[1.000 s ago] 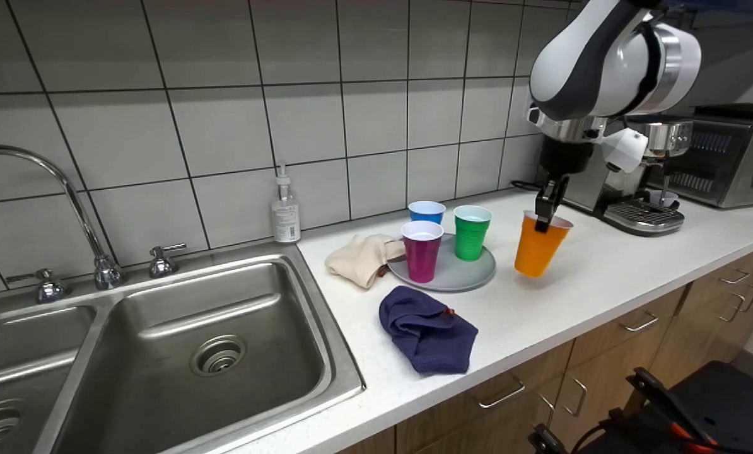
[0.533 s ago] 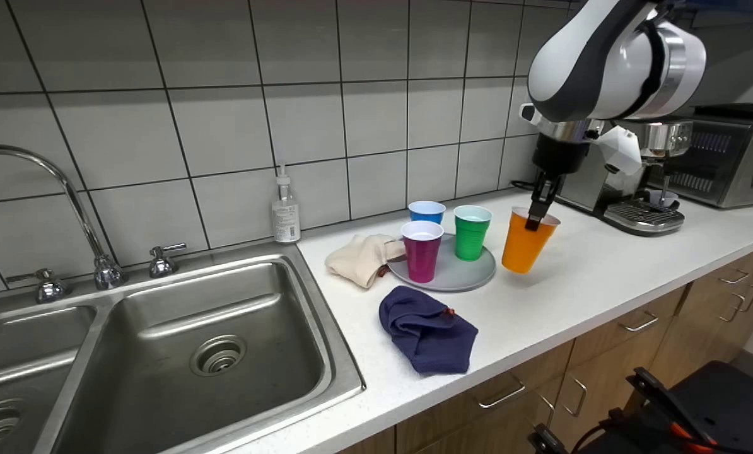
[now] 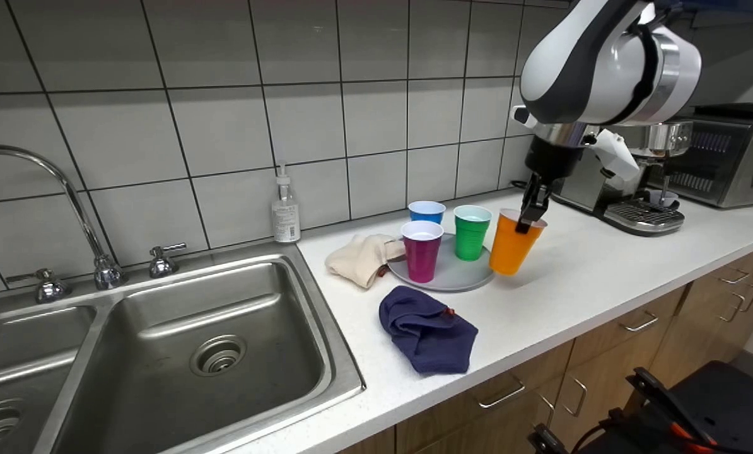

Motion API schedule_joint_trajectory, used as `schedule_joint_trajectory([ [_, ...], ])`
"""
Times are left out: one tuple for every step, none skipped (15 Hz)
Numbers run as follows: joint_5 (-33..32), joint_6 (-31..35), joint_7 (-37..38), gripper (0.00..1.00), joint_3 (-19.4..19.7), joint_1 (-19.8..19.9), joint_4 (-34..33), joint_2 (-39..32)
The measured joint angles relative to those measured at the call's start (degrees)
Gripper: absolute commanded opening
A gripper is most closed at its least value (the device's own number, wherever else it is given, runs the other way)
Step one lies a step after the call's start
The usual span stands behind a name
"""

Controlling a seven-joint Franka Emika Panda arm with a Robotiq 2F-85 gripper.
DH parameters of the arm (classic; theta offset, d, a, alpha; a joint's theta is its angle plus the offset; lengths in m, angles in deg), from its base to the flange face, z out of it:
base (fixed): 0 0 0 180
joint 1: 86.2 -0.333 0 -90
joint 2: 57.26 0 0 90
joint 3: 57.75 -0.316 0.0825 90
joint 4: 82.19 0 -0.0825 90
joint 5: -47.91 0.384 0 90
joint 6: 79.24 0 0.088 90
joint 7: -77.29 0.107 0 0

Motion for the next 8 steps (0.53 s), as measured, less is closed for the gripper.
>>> schedule_joint_trajectory([
  [0.6, 0.3, -1.3, 0.01, 0.0, -0.3, 0.2, 0.0],
  [1.0, 0.8, -2.4, 0.01, 0.0, -0.6, 0.4, 0.0],
  [1.4, 1.2, -3.5, 0.01, 0.0, -0.9, 0.7, 0.0],
  [1.8, 1.6, -4.4, 0.01, 0.0, -1.2, 0.9, 0.0],
  [2.2, 2.1, -5.5, 0.01, 0.0, -1.5, 1.0, 0.0],
  [2.8, 2.4, -6.5, 0.01, 0.0, -1.8, 1.2, 0.0],
  [3.2, 2.8, -7.6, 0.01, 0.0, -2.1, 1.3, 0.0],
  [3.6, 3.2, -8.5, 0.01, 0.0, -2.4, 1.5, 0.0],
])
